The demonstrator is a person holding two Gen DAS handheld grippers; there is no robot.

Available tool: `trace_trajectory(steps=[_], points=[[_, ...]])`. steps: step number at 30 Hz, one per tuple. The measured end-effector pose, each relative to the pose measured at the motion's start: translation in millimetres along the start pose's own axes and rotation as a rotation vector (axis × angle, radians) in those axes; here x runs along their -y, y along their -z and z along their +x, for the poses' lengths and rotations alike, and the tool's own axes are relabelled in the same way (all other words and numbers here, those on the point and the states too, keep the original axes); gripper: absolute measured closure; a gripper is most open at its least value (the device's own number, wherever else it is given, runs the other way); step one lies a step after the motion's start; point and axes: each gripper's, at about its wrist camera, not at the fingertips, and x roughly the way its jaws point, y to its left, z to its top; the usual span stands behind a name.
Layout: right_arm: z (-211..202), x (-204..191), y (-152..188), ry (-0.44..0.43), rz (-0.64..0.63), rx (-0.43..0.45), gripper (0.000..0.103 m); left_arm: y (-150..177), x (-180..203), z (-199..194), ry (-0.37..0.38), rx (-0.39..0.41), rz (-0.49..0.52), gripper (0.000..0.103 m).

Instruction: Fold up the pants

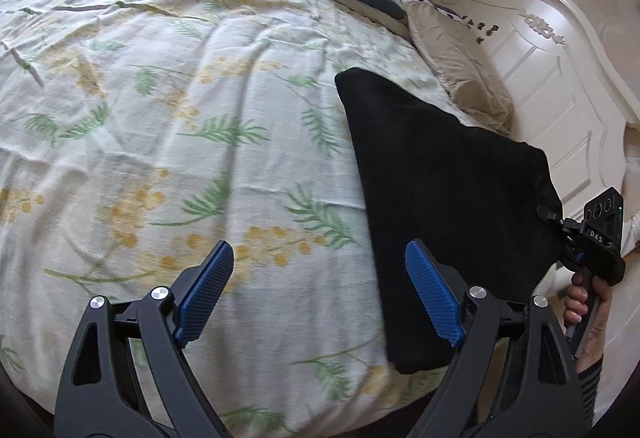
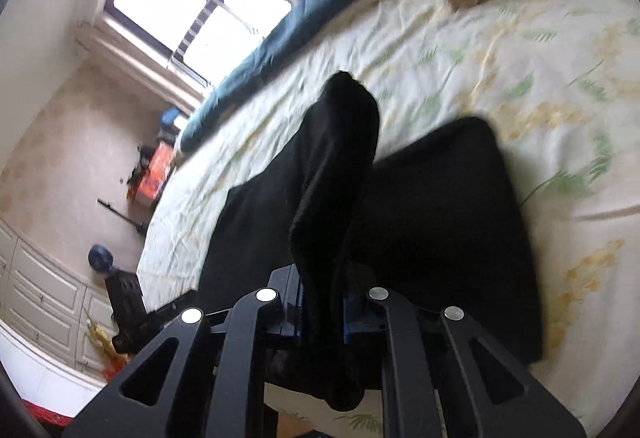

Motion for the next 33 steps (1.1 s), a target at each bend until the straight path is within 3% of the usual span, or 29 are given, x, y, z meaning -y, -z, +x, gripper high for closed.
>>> trace_trajectory(steps=[3,7,13,17,25,27,29,30,31,33], points=[[-11.3,17.1,-2.3,0.036,0.019,0.016,0.090,-0.7,9.8,2.8,0.031,-0.007,0.006,0.016],[1.0,45.3,2.7,0.111,0.042,-0.033,0.090,0.5,22.8,10.7,0.056,-0.022,0.018,0.016],[5.5,86.9,12.3,-0.059,0.179,-0.013,0.090,5.7,29.0,23.2,0.034,-0.053,0.034,0.016],[6.1,98.5,14.0,-0.124,0.219,-0.008,0.091,6.7,29.2,24.1,0.029,-0.052,0.041,0.016],[-10.1,106.1,16.1,-0.142,0.257,0.042,0.088,7.3,27.2,21.4,0.064,-0.059,0.030,0.016],[-20.6,111.7,17.1,-0.140,0.283,0.060,0.082,7.8,24.9,19.7,0.116,-0.071,0.012,0.016],[-32.7,113.3,19.0,-0.142,0.294,0.083,0.069,9.0,22.8,19.1,0.167,-0.087,-0.014,0.016],[-35.3,112.8,19.0,-0.123,0.291,0.090,0.050,9.7,22.3,19.6,0.194,-0.096,-0.026,0.016],[-38.9,111.6,20.4,-0.094,0.286,0.097,0.039,10.8,22.5,21.3,0.228,-0.110,-0.039,0.016],[-42.3,112.5,23.0,-0.085,0.274,0.094,0.039,12.9,24.3,26.3,0.274,-0.135,-0.057,0.016]])
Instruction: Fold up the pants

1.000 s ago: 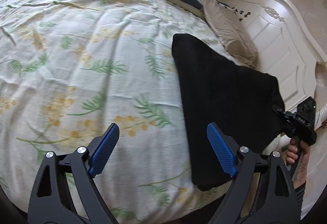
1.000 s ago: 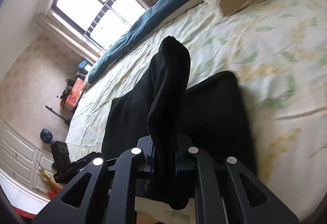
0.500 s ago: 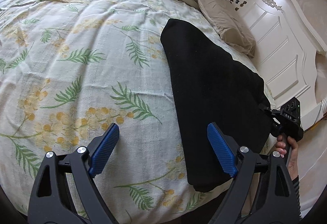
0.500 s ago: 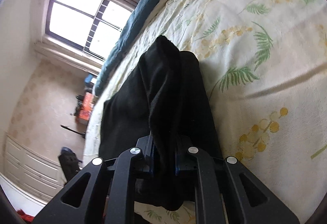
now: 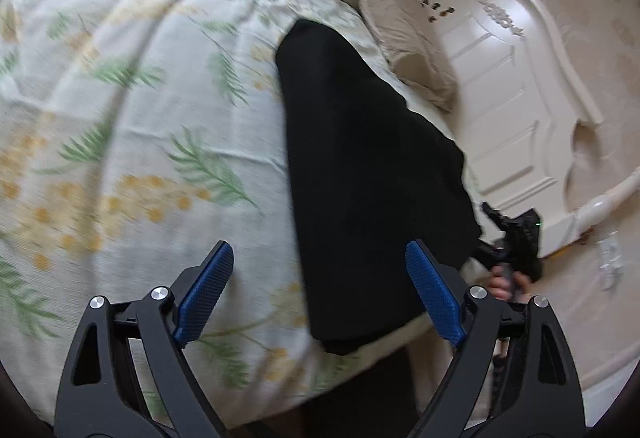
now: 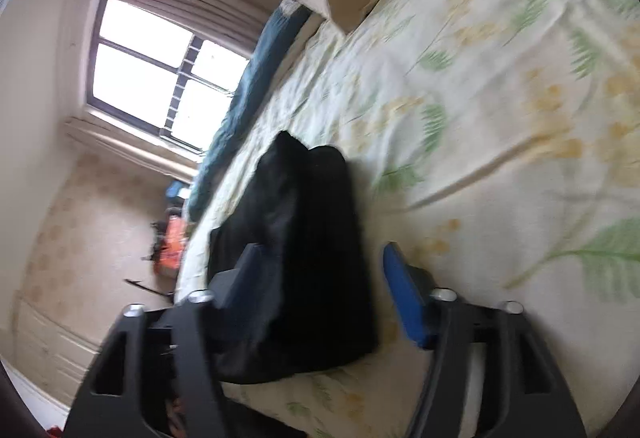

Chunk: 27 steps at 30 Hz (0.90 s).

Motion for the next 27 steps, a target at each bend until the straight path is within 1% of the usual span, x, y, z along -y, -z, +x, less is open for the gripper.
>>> trace_trajectory(steps=[3,5,7,10,12,13,14,15,16,17,18,19,22,25,27], points=[[2.6,3.1,5.5,-0.032,0.008,-0.019,0.039,1.9,3.2,12.0,0.051,-0.036,-0.026,0.016],[8.2,1.5,8.9,-0.055,0.001,-0.041,0.038,2.9,7.7,20.8,0.105,-0.063,-0.040,0.015],[14.0,-3.2,11.5,-0.059,-0.025,-0.060,0.032,3.1,11.4,31.0,0.147,-0.091,-0.050,0.015],[22.8,-12.9,14.5,-0.052,-0.075,-0.088,0.028,3.2,16.5,40.8,0.136,-0.087,-0.042,0.015],[28.0,-15.0,16.3,-0.035,-0.097,-0.102,0.027,2.8,18.4,43.9,0.134,-0.081,-0.040,0.017],[30.3,-17.1,17.7,-0.024,-0.111,-0.108,0.027,2.5,18.7,45.5,0.127,-0.079,-0.039,0.028],[33.5,-20.9,17.4,-0.013,-0.128,-0.118,0.027,2.2,17.9,46.9,0.112,-0.083,-0.040,0.035],[38.0,-25.6,16.7,0.002,-0.150,-0.129,0.028,1.1,14.8,48.1,0.108,-0.090,-0.043,0.044],[42.2,-29.7,19.0,0.023,-0.169,-0.138,0.035,0.8,11.8,48.1,0.118,-0.093,-0.053,0.053],[46.5,-31.9,21.8,0.059,-0.185,-0.148,0.040,0.3,8.8,48.1,0.133,-0.096,-0.067,0.057],[48.4,-32.7,23.5,0.074,-0.192,-0.146,0.044,0.0,6.7,48.1,0.141,-0.098,-0.076,0.063],[48.5,-33.9,24.9,0.069,-0.191,-0.143,0.050,-0.5,5.5,46.3,0.141,-0.094,-0.076,0.067],[46.4,-33.8,26.7,0.039,-0.159,-0.128,0.059,-1.4,12.8,40.3,0.110,-0.069,-0.033,0.075],[44.5,-39.9,30.5,0.031,-0.163,-0.106,0.062,-2.6,21.6,32.2,0.069,-0.039,0.024,0.077],[46.8,-47.6,32.9,0.007,-0.163,-0.099,0.063,-2.8,19.6,26.6,0.056,-0.031,0.025,0.078]])
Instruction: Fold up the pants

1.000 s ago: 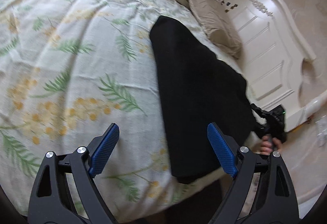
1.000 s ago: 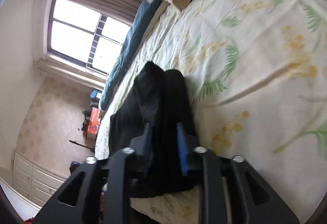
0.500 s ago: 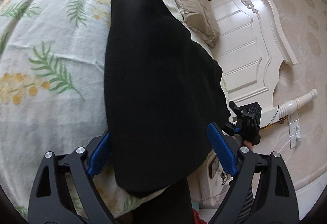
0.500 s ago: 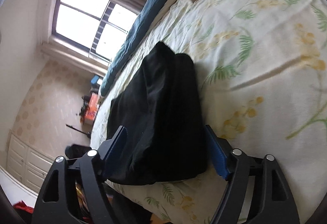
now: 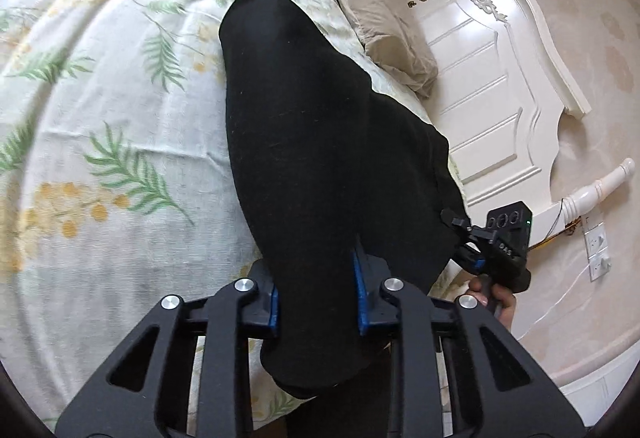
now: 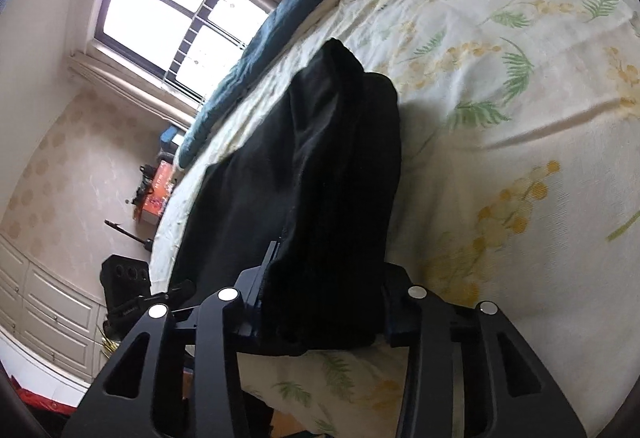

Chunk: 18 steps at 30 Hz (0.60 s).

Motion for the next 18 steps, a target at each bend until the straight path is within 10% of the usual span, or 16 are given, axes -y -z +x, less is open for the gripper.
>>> trace_trajectory(steps=[18], points=[[83.9,-74.0,16.2,-0.131,-0.067,-0.120,0.064,24.6,-52.9,-97.9,-0.137,0.140,-0.056,0.078]])
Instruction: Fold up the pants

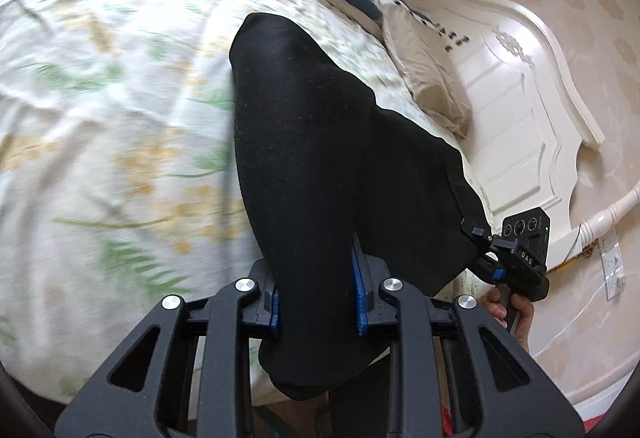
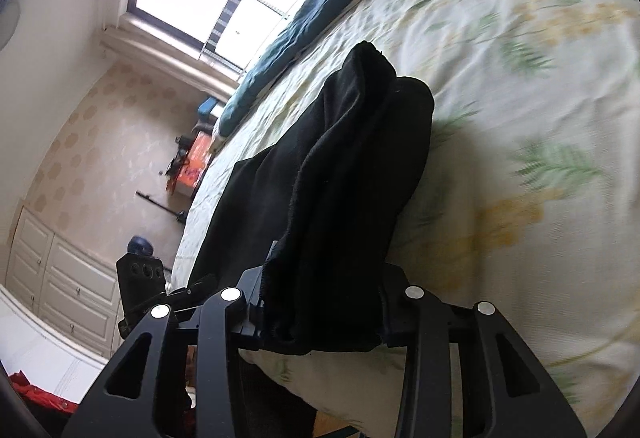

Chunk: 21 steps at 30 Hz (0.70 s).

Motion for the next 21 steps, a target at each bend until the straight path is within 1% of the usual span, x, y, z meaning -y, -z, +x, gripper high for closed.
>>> trace_trajectory(steps=[4,8,10,11,14,17,18,19,21], points=[[17.0,-12.1,4.0,-0.009,-0.026,-0.030,0.064,5.9,-18.9,-17.5,0.000,0.014,-0.027,0.078],[22.3,0.7,9.6,-0.017,0.015,-0.033,0.064,10.7,-33.5,-14.9,0.052,0.004,-0.062,0.077],[21.1,11.4,13.5,-0.029,0.035,-0.033,0.064,11.3,-34.2,-12.6,0.063,0.006,-0.048,0.076],[20.0,16.9,15.1,-0.052,0.052,-0.027,0.064,11.5,-34.1,-12.0,0.070,0.007,-0.041,0.075],[17.3,19.0,16.2,-0.079,0.054,-0.025,0.063,12.6,-33.1,-14.3,0.075,0.012,0.013,0.068],[12.4,16.7,12.5,-0.072,0.041,-0.037,0.049,16.4,-28.3,-22.7,0.043,0.027,0.083,0.060],[11.4,13.0,9.3,-0.064,0.024,-0.038,0.038,17.3,-27.2,-26.4,0.030,0.030,0.103,0.051],[7.7,10.4,6.2,-0.046,0.002,-0.029,0.030,17.2,-26.9,-31.8,0.014,0.041,0.125,0.043],[4.3,5.5,-3.5,0.003,-0.047,-0.011,0.027,12.0,-28.4,-39.4,0.005,0.065,0.151,0.040]])
